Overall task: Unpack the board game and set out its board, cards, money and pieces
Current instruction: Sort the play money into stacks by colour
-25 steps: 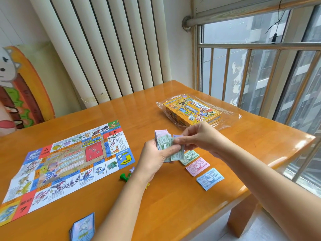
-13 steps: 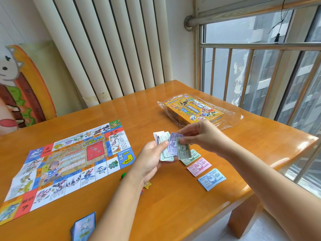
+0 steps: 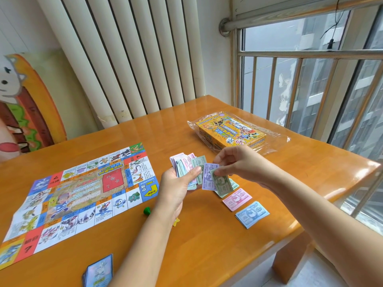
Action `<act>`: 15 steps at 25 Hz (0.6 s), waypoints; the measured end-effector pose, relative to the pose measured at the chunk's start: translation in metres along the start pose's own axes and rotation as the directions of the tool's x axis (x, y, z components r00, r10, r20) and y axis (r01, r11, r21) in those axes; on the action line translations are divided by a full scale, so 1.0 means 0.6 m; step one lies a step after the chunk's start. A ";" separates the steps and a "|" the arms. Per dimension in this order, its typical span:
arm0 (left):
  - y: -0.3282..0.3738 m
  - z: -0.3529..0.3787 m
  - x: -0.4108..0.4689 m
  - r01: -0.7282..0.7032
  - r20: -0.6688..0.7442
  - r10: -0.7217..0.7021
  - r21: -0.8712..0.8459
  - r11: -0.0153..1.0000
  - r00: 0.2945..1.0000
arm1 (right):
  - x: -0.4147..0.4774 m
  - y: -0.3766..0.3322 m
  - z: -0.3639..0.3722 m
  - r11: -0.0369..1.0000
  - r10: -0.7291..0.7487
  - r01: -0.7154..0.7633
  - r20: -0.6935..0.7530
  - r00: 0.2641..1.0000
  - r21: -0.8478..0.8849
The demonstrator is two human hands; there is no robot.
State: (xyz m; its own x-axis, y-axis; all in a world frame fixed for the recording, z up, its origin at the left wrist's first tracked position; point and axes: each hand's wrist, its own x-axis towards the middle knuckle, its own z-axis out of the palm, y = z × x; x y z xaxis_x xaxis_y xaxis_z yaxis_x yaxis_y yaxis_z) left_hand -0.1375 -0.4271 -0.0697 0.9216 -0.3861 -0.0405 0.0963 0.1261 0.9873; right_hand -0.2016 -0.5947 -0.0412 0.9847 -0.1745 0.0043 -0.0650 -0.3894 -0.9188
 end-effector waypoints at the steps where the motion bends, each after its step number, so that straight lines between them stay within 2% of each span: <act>1: -0.002 0.001 0.001 -0.005 -0.001 0.005 0.005 1.000 1.000 | 0.002 0.001 0.003 1.000 0.003 -0.004 -0.030 1.000 -0.001; 5: -0.010 0.003 0.004 -0.036 -0.020 0.036 0.004 0.999 0.999 | 0.008 0.004 0.017 1.000 -0.022 0.019 -0.127 0.992 -0.024; 11: -0.011 0.002 0.004 -0.106 0.012 0.105 0.058 0.993 0.994 | 0.005 0.007 0.021 0.998 -0.061 0.061 -0.135 0.989 -0.008; 15: -0.010 0.003 0.006 -0.061 0.034 0.062 -0.006 0.998 0.998 | 0.002 0.008 0.018 0.982 -0.042 0.060 -0.100 0.994 0.178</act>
State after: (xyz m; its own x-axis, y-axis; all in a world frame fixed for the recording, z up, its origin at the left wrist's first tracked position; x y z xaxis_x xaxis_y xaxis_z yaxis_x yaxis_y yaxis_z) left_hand -0.1353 -0.4307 -0.0754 0.9124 -0.4085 0.0256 0.0419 0.1553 0.9870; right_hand -0.1988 -0.5870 -0.0499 0.9654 -0.2475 0.0826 0.0238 -0.2319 -0.9724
